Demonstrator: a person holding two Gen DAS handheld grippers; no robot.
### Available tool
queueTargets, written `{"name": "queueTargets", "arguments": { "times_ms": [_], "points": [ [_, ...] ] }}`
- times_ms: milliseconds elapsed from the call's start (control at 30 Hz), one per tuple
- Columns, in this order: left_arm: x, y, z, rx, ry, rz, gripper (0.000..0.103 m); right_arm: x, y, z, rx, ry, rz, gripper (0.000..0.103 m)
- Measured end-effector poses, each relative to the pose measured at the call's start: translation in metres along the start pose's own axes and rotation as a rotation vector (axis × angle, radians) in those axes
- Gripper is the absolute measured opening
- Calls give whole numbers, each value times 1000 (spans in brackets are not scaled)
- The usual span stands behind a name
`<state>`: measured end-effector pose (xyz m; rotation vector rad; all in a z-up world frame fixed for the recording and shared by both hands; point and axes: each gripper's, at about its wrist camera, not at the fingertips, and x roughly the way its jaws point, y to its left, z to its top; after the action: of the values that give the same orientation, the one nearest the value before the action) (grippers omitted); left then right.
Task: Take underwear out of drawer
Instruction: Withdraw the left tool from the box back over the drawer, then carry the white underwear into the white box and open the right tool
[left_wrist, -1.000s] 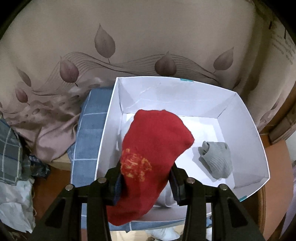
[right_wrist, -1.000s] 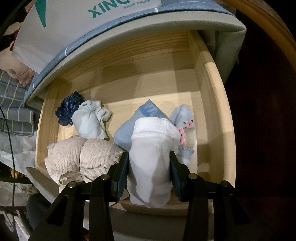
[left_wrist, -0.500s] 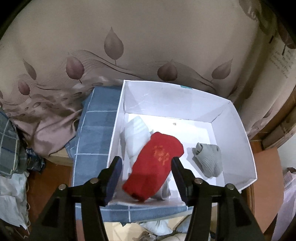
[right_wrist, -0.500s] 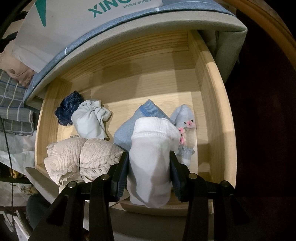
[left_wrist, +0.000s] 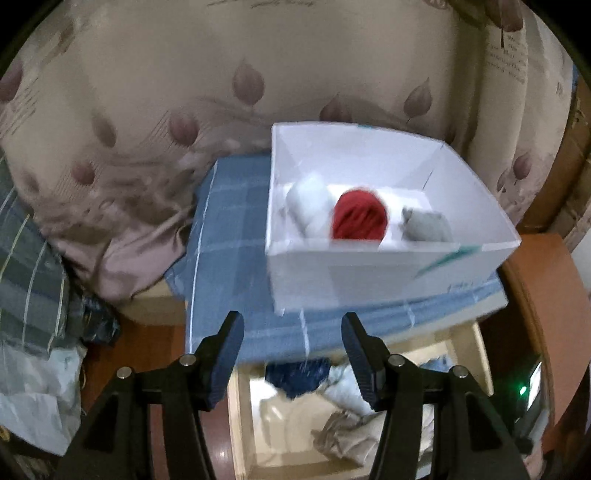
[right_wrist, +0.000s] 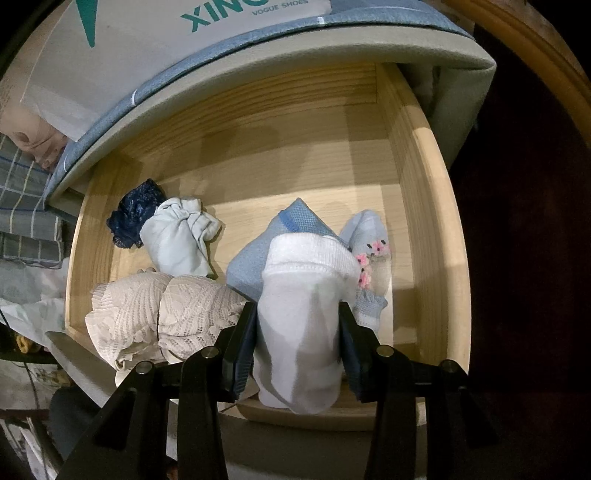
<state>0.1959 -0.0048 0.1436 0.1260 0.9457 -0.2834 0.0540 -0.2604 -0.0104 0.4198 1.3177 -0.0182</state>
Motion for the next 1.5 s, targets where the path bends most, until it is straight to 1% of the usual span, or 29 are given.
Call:
{"name": "queueTargets", "arguments": {
  "times_ms": [100, 233, 433, 533, 633, 767, 867, 933, 1033, 1133, 1367, 1500],
  "points": [
    [4, 7, -25, -25, -6, 24, 56, 0, 1, 0, -6, -2, -8, 41],
    [21, 13, -60, -70, 34, 22, 56, -3, 2, 0, -16, -16, -20, 40],
    [38, 6, -100, -78, 53, 34, 56, -9, 2, -3, -24, -59, -20, 39],
    [49, 3, -112, -93, 95, 16, 56, -14, 2, -5, -25, -91, -19, 39],
    [58, 1, -124, -117, 123, 38, 56, -20, 2, -6, -18, -122, -13, 39],
    [64, 5, -135, -175, 136, 59, 56, -29, 7, 0, -46, -142, -23, 39],
    [71, 7, -141, -202, 164, 73, 56, -44, 11, 9, -66, -163, -27, 39],
    [71, 8, -142, -210, 165, 82, 56, -57, 13, 16, -76, -182, -21, 39],
    [67, 7, -145, -214, 137, 109, 56, -82, 17, 30, -96, -218, -19, 39],
    [63, 4, -146, -193, 105, 111, 56, -113, 21, 49, -112, -267, -14, 39],
    [61, -2, -144, -176, 85, 116, 57, -183, 41, 110, -152, -396, -12, 39],
    [60, 0, -145, -187, 84, 112, 57, -195, 55, 144, -168, -415, -23, 39]
  ]
}}
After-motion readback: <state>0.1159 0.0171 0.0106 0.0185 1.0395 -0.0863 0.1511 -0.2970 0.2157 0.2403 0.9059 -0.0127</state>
